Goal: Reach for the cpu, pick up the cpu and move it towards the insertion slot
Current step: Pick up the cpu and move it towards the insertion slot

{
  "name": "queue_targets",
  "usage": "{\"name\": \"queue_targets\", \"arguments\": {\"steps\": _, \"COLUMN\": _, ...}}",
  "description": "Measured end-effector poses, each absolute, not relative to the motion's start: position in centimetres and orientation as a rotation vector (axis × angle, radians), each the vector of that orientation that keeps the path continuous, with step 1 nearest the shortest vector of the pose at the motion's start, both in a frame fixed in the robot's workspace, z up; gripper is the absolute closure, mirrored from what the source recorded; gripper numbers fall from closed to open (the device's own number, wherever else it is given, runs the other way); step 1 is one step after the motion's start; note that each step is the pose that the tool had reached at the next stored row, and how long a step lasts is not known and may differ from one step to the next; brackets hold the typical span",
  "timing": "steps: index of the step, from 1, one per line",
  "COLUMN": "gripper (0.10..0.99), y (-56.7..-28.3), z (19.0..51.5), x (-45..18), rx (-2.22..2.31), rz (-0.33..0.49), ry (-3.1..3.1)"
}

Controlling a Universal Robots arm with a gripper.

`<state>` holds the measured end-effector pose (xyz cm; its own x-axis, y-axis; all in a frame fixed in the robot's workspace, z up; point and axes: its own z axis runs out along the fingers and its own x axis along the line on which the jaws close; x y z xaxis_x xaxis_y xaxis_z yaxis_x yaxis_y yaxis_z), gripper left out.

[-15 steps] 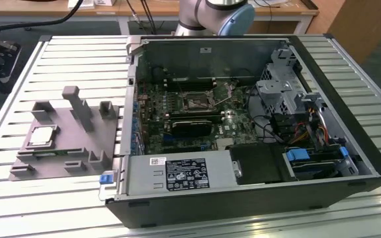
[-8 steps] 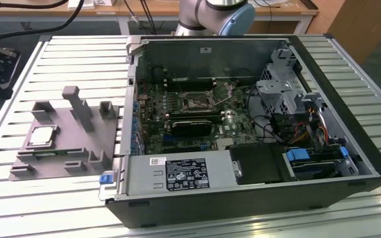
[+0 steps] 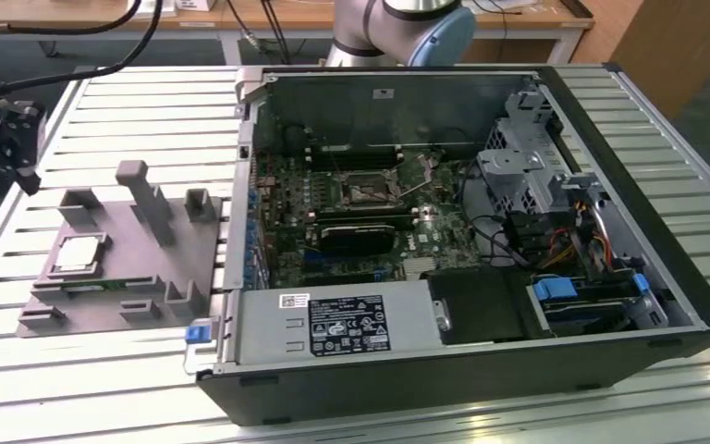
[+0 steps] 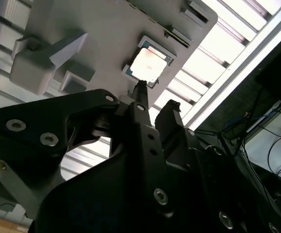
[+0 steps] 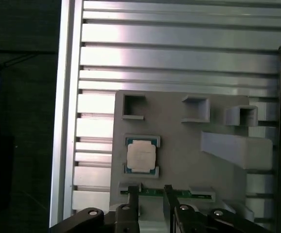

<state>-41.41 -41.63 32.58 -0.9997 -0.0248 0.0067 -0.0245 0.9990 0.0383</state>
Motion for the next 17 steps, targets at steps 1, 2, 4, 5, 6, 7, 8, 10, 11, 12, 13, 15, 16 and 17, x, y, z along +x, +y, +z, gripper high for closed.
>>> {"name": "queue_targets", "arguments": {"steps": 1, "gripper": 0.737, "y": -41.6, "z": 32.4, "x": -41.4, "rx": 0.039, "rz": -0.06, "ry": -3.134}}
{"name": "queue_targets", "arguments": {"steps": 2, "gripper": 0.678, "y": -41.6, "z": 32.2, "x": -41.4, "rx": 0.039, "rz": -0.06, "ry": -3.134}}
{"name": "queue_targets", "arguments": {"steps": 4, "gripper": 0.62, "y": -41.6, "z": 31.9, "x": -41.4, "rx": 0.039, "rz": -0.06, "ry": -3.134}}
{"name": "queue_targets", "arguments": {"steps": 5, "gripper": 0.561, "y": -41.6, "z": 31.7, "x": -41.4, "rx": 0.039, "rz": -0.06, "ry": -3.134}}
{"name": "queue_targets", "arguments": {"steps": 6, "gripper": 0.561, "y": -41.7, "z": 31.5, "x": -41.4, "rx": 0.039, "rz": -0.06, "ry": -3.134}}
{"name": "queue_targets", "arguments": {"steps": 7, "gripper": 0.506, "y": -41.7, "z": 31.3, "x": -41.4, "rx": 0.039, "rz": -0.06, "ry": -3.134}}
{"name": "queue_targets", "arguments": {"steps": 8, "gripper": 0.447, "y": -41.8, "z": 31.1, "x": -41.4, "rx": 0.039, "rz": -0.06, "ry": -3.134}}
{"name": "queue_targets", "arguments": {"steps": 10, "gripper": 0.388, "y": -41.9, "z": 30.8, "x": -41.4, "rx": 0.039, "rz": -0.06, "ry": -3.134}}
{"name": "queue_targets", "arguments": {"steps": 11, "gripper": 0.388, "y": -42.0, "z": 30.6, "x": -41.4, "rx": 0.039, "rz": -0.06, "ry": -3.134}}
{"name": "queue_targets", "arguments": {"steps": 12, "gripper": 0.325, "y": -42.0, "z": 30.4, "x": -41.4, "rx": 0.039, "rz": -0.06, "ry": -3.134}}
{"name": "queue_targets", "arguments": {"steps": 13, "gripper": 0.325, "y": -42.1, "z": 30.2, "x": -41.4, "rx": 0.039, "rz": -0.06, "ry": -3.134}}
{"name": "queue_targets", "arguments": {"steps": 15, "gripper": 0.325, "y": -42.2, "z": 29.9, "x": -41.4, "rx": 0.039, "rz": -0.06, "ry": -3.134}}
{"name": "queue_targets", "arguments": {"steps": 16, "gripper": 0.325, "y": -42.2, "z": 29.7, "x": -41.4, "rx": 0.039, "rz": -0.06, "ry": -3.134}}
{"name": "queue_targets", "arguments": {"steps": 17, "gripper": 0.325, "y": -42.2, "z": 29.5, "x": -41.4, "rx": 0.039, "rz": -0.061, "ry": -3.134}}
